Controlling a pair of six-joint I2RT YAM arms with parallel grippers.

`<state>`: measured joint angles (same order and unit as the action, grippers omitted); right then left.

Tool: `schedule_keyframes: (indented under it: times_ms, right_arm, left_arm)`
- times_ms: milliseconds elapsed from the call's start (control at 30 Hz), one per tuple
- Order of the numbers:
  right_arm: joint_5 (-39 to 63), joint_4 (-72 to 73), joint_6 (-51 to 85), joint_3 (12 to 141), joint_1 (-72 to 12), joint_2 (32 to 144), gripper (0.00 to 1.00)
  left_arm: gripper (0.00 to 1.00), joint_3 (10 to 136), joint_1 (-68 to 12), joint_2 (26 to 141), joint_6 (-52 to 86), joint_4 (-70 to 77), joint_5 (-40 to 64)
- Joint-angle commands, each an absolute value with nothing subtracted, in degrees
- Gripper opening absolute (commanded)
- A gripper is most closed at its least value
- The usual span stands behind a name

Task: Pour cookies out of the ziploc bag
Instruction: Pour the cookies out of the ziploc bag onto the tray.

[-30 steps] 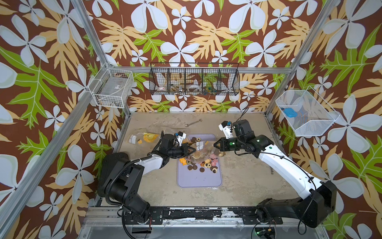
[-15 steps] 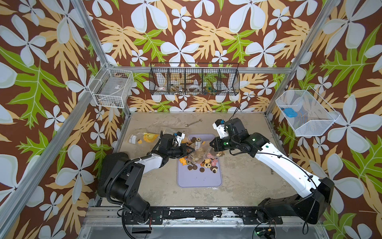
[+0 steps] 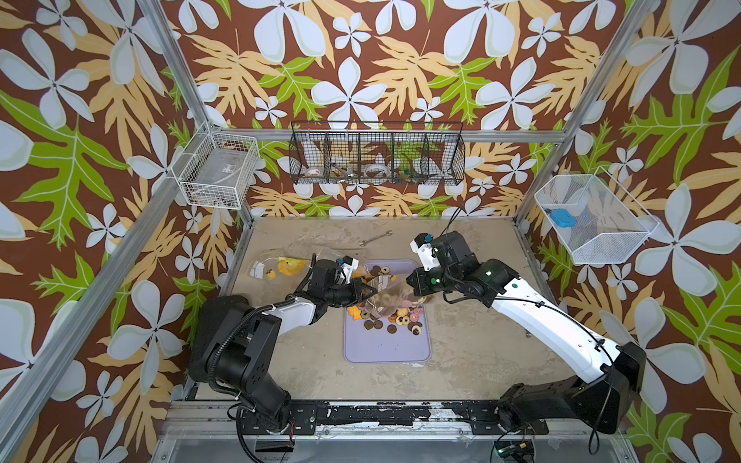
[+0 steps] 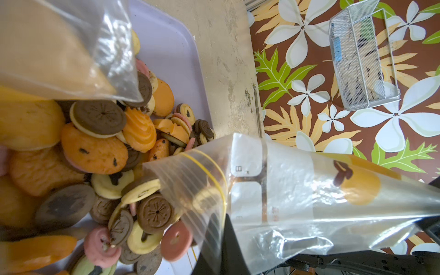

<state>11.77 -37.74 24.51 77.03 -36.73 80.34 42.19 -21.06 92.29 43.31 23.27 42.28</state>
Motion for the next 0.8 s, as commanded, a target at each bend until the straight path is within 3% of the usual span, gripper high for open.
schedule_keyframes:
  times_ms: [0, 100, 233, 333, 500, 767]
  right_arm:
    - [10.73, -36.29, 23.63, 78.38, -37.13, 80.13, 0.00]
    - [8.04, -32.84, 24.34, 75.92, -37.14, 77.92, 0.00]
    - [7.86, -38.66, 23.32, 80.43, -38.03, 80.81, 0.00]
    - [5.49, -32.76, 24.00, 76.52, -38.52, 77.47, 0.00]
    - [5.41, -39.10, 22.36, 80.42, -37.33, 82.10, 0.00]
    - [1.95, -35.53, 22.31, 80.36, -37.73, 76.07, 0.00]
  left_arm:
    - [0.00, 42.21, -21.02, 92.35, 43.20, 21.97, 41.77]
    - [0.00, 42.10, -21.04, 92.33, 43.11, 21.88, 41.62]
    - [0.00, 42.28, -21.16, 92.14, 43.68, 22.18, 42.10]
    - [0.00, 42.36, -21.35, 91.87, 43.73, 22.24, 41.93]
    - [0.00, 42.71, -21.95, 91.85, 44.12, 22.27, 42.05]
    - [0.00, 42.42, -22.41, 89.74, 47.19, 24.86, 43.18]
